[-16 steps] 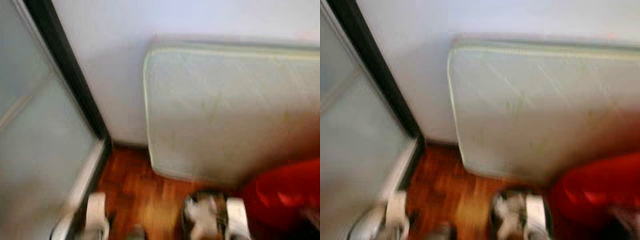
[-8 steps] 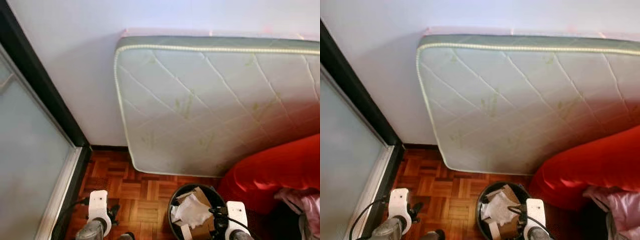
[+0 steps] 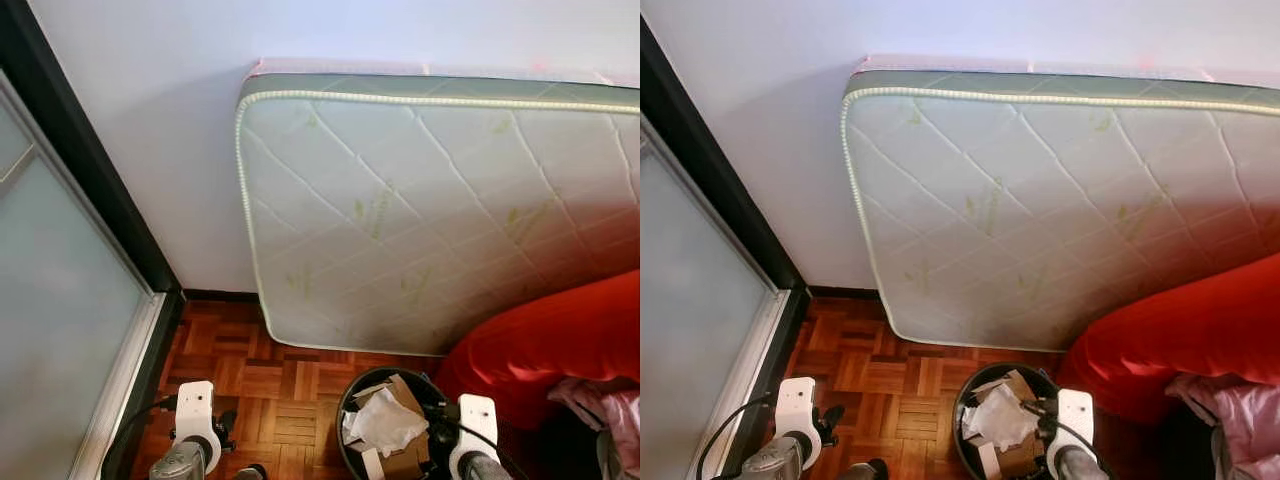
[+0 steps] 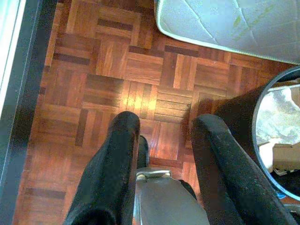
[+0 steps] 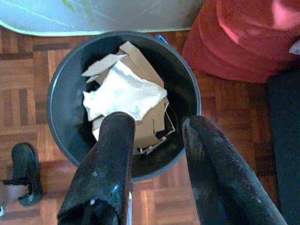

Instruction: Clean up the room

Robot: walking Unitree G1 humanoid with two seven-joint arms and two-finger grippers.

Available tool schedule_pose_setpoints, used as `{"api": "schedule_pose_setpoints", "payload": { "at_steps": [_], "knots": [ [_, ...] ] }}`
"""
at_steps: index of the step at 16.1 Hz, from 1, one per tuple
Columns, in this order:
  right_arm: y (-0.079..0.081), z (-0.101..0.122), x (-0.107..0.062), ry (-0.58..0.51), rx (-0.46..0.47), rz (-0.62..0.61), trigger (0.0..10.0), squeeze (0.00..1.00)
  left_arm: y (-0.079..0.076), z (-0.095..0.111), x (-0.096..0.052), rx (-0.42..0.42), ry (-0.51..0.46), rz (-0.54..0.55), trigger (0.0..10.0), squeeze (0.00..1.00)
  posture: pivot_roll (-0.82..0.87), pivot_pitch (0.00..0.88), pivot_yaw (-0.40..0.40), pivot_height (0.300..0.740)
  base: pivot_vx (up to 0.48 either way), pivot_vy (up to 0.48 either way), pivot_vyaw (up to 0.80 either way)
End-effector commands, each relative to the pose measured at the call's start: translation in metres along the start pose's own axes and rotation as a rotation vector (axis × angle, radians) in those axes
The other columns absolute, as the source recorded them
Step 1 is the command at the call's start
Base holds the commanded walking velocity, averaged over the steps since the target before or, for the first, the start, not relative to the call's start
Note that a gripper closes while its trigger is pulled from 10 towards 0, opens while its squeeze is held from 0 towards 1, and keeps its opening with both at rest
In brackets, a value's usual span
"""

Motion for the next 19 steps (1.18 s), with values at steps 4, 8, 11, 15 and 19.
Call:
{"api": "schedule_pose_setpoints", "payload": {
  "at_steps": [4,8,11,15,19],
  "knots": [
    [-0.0027,-0.0007,-0.0002,0.003,0.034,-0.011,10.0,0.0,0.0005,-0.0126,-0.003,-0.016,0.039,0.005,10.0,0.0,0.08,0.157,-0.059,0.74,0.0,0.0,0.0],
    [-0.003,-0.0001,-0.0001,0.001,0.046,-0.014,10.0,0.0,-0.0015,-0.0113,-0.0025,-0.013,0.035,-0.004,10.0,0.0,0.08,0.158,-0.058,0.74,0.0,0.0,0.0],
    [-0.0036,0.0012,0.0001,-0.001,0.05,-0.016,10.0,0.0,-0.0032,-0.0089,-0.0017,-0.013,0.029,-0.011,10.0,0.0,0.08,0.156,-0.058,0.74,0.0,0.0,0.0],
    [-0.0029,0.0033,0.0006,-0.005,0.053,-0.015,10.0,0.0,-0.0035,-0.0066,-0.001,-0.014,0.025,-0.013,10.0,0.0,0.08,0.151,-0.058,0.74,0.123,0.0,0.0],
    [-0.0025,0.0037,0.0007,-0.008,0.052,-0.017,10.0,0.0,-0.0033,-0.0054,-0.0007,-0.013,0.02,-0.014,10.0,0.0,0.08,0.15,-0.058,0.74,0.26,0.0,0.0]
  ]
}}
Point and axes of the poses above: a point about 5 cm out from each wrist's last joint towards the gripper, its own x axis pointing out of the wrist towards the gripper, its own z axis along the axis of the wrist's last joint, y = z × x, the point moved 5 cm from there along x, pointing out of the wrist towards the gripper, and after that the axes turned 12 degrees about x, right-handed, at the moved point
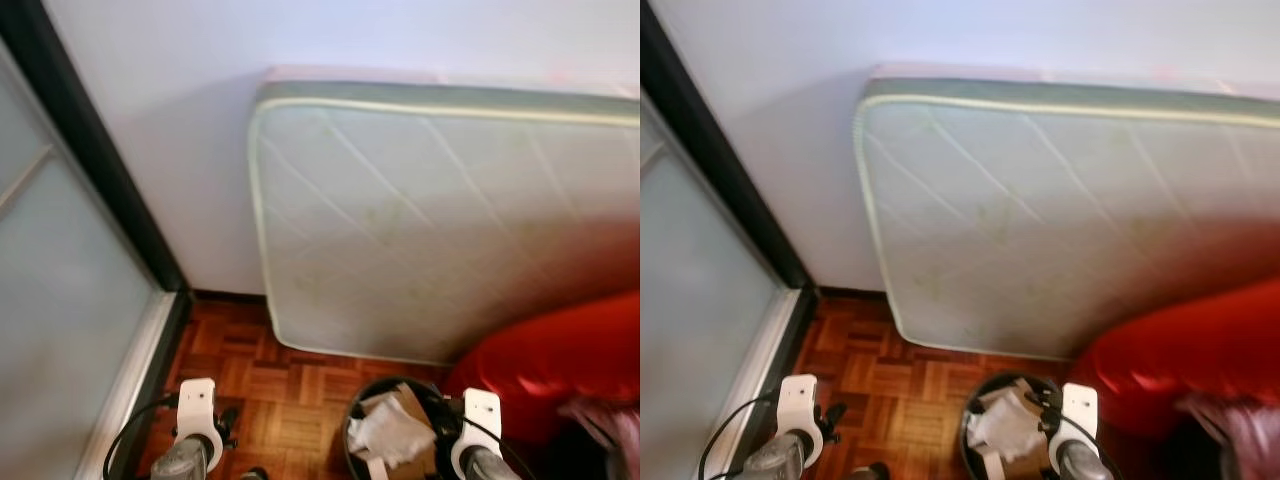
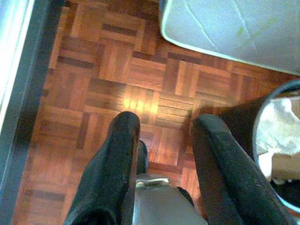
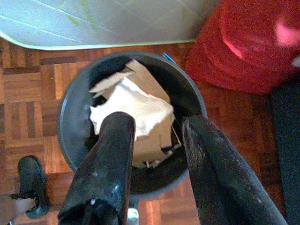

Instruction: Clean up the room

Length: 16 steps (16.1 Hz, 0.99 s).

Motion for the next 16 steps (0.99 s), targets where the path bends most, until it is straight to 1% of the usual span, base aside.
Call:
{"api": "schedule_pose_setpoints", "payload": {
  "at_steps": [1,7,12,16],
  "knots": [
    [-0.0028,-0.004,-0.0008,0.011,0.013,-0.01,10.0,0.0,-0.0015,-0.0095,-0.002,-0.012,0.03,-0.006,10.0,0.0,0.08,0.15,-0.058,0.74,0.274,0.0,0.0],
    [-0.0026,-0.0043,-0.0008,0.011,0.012,-0.009,10.0,0.0,-0.0016,-0.0092,-0.002,-0.01,0.028,-0.005,10.0,0.0,0.08,0.149,-0.058,0.74,0.284,0.0,0.0],
    [-0.003,-0.0051,-0.001,0.014,0.006,-0.007,10.0,0.0,-0.0011,-0.0089,-0.0024,-0.018,0.02,-0.002,10.0,0.0,0.08,0.147,-0.059,0.74,0.0,0.0,0.0],
    [-0.0035,-0.0062,-0.0013,0.016,0.006,-0.009,10.0,0.0,-0.0014,-0.0121,-0.0029,-0.01,0.035,-0.008,10.0,0.0,0.08,0.148,-0.058,0.74,0.0,0.0,0.0]
  ]
}}
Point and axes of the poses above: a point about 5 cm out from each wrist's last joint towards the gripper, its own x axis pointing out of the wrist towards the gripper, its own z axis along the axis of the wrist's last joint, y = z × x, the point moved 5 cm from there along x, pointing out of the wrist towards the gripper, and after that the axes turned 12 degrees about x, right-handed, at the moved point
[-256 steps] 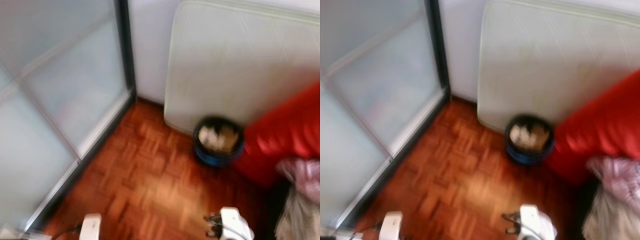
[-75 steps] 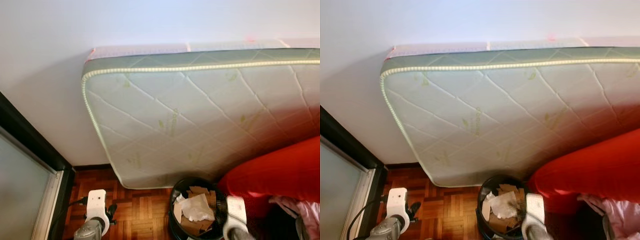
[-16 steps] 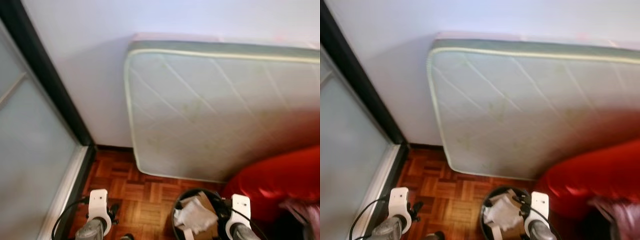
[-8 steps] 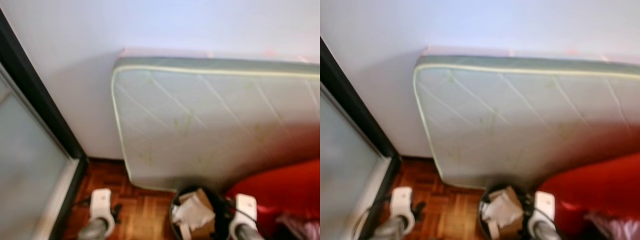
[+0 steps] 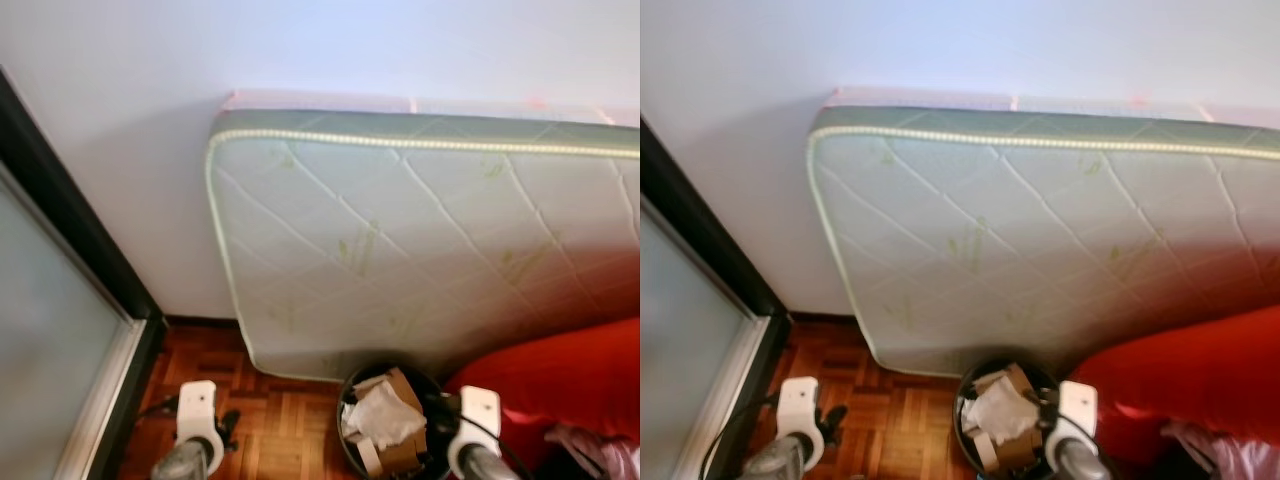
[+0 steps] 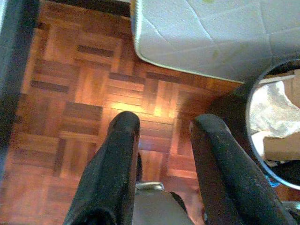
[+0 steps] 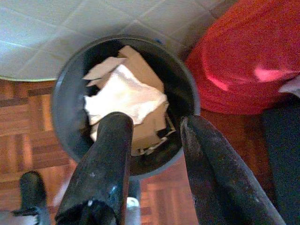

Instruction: Clean up the room

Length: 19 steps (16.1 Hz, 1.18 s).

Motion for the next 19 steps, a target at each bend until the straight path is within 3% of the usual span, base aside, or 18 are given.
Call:
{"api": "schedule_pose_setpoints", "payload": {
  "at_steps": [1,10,19],
  "knots": [
    [-0.0086,-0.0045,-0.0014,0.014,-0.003,-0.019,10.0,0.0,-0.0023,-0.0087,-0.0018,-0.006,0.028,-0.005,10.0,0.0,0.08,0.148,-0.058,0.74,0.0,0.0,0.0],
    [-0.0109,-0.0083,-0.0022,0.024,-0.016,-0.031,10.0,0.0,-0.0032,-0.0123,-0.0025,0.0,0.041,-0.005,10.0,0.0,0.08,0.153,-0.059,0.74,-0.055,0.0,0.0],
    [-0.0152,-0.0124,-0.0036,0.032,-0.02,-0.036,10.0,0.0,-0.005,-0.0153,-0.0032,0.008,0.051,-0.014,10.0,0.0,0.05,0.146,-0.051,0.74,-0.235,0.0,0.0]
  ]
}}
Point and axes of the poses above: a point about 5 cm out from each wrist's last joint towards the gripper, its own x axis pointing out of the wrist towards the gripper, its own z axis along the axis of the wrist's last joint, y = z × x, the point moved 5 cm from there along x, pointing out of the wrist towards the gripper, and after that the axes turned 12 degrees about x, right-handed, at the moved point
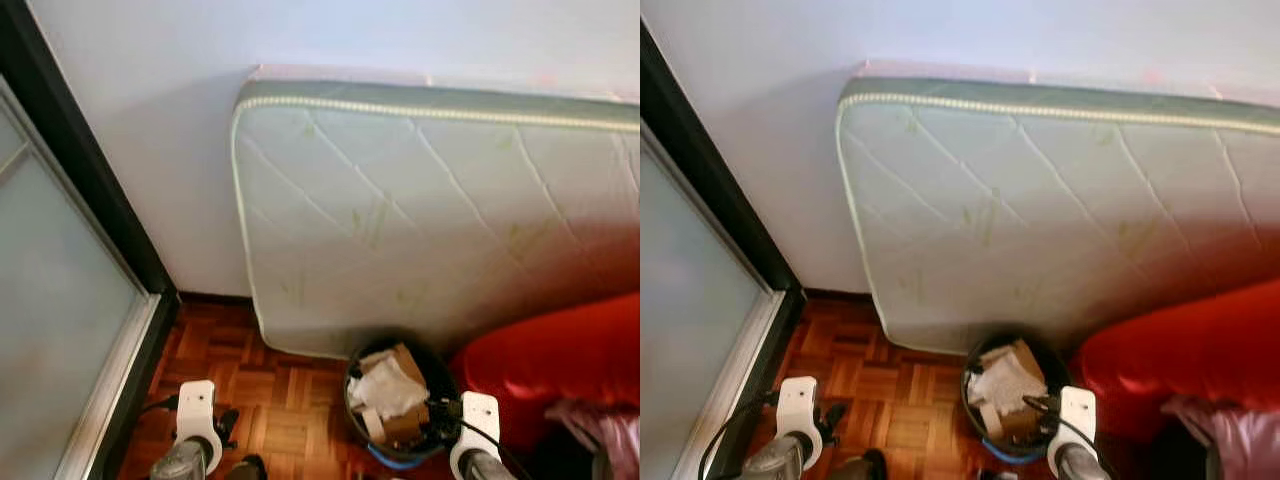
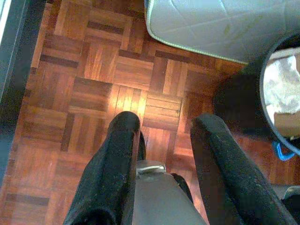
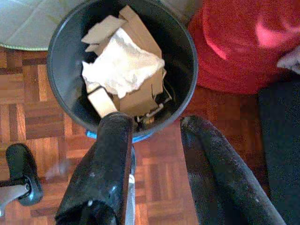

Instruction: Clean up the room

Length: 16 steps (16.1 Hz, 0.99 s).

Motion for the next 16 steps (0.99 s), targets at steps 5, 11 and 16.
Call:
{"api": "schedule_pose_setpoints", "payload": {
  "at_steps": [5,11,16],
  "knots": [
    [-0.01,-0.01,-0.003,0.027,-0.019,-0.017,10.0,0.0,-0.008,-0.015,-0.003,0.011,0.047,-0.024,10.0,0.0,0.05,0.135,-0.055,0.74,0.0,0.0,0.0],
    [-0.008,-0.014,-0.003,0.04,-0.021,-0.002,10.0,0.0,-0.009,-0.018,-0.004,0.039,0.063,-0.032,10.0,0.0,0.06,0.101,-0.052,0.74,0.0,0.0,0.0],
    [-0.009,-0.03,-0.006,0.09,-0.048,0.0,10.0,0.0,-0.015,-0.024,-0.004,0.071,0.102,-0.069,10.0,0.0,0.05,0.077,-0.044,0.74,0.0,0.0,-0.59]
  ]
}}
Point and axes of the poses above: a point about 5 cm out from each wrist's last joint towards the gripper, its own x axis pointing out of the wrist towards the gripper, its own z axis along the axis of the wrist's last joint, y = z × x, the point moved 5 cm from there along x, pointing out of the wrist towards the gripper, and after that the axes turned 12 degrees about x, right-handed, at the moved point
